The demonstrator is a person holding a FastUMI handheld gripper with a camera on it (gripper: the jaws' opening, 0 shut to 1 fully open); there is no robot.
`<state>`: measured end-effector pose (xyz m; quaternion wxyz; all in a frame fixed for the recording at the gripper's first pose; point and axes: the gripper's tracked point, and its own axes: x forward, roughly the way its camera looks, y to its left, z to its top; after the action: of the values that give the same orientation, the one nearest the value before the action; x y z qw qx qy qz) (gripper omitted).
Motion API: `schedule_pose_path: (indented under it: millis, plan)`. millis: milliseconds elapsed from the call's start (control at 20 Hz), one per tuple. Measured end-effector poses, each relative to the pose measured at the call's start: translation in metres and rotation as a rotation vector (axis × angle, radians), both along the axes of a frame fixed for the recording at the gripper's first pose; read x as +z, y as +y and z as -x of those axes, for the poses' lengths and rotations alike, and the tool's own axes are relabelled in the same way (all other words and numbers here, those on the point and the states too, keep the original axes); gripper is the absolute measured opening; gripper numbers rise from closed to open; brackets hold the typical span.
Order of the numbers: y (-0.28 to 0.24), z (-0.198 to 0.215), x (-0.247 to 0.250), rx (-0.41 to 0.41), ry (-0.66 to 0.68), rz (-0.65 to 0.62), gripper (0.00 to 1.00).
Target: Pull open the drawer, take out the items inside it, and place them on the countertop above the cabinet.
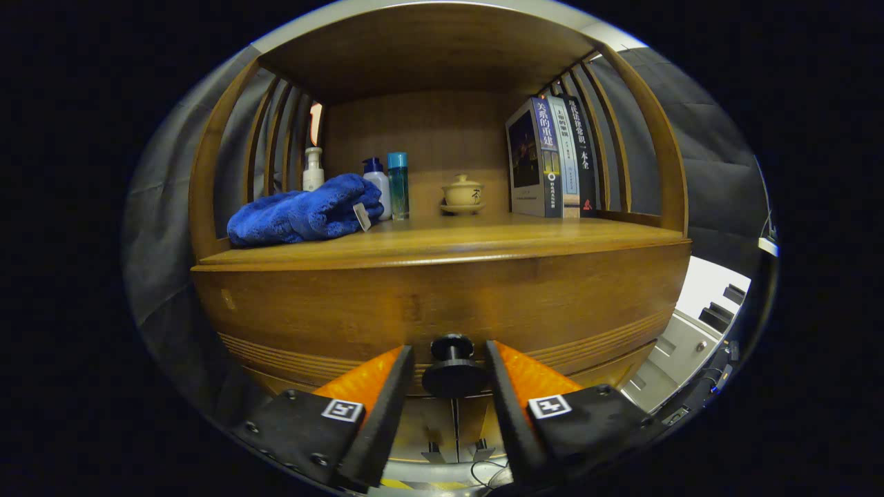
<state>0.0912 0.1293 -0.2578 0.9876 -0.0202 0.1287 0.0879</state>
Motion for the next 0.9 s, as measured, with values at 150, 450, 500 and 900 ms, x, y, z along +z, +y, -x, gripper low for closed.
schedule_pose_path:
  millis: [150, 450, 500, 900]
  plan:
    - [-0.002, 0.001, 0.000, 0.002, 0.012, -0.020, 0.55]
    - [-0.006, 0.009, -0.001, -0.013, 0.087, -0.056, 0.43]
    - [-0.004, 0.002, -0.002, -0.011, 0.078, -0.053, 0.38]
    - [-0.009, 0.022, -0.001, -0.014, 0.044, 0.002, 0.38]
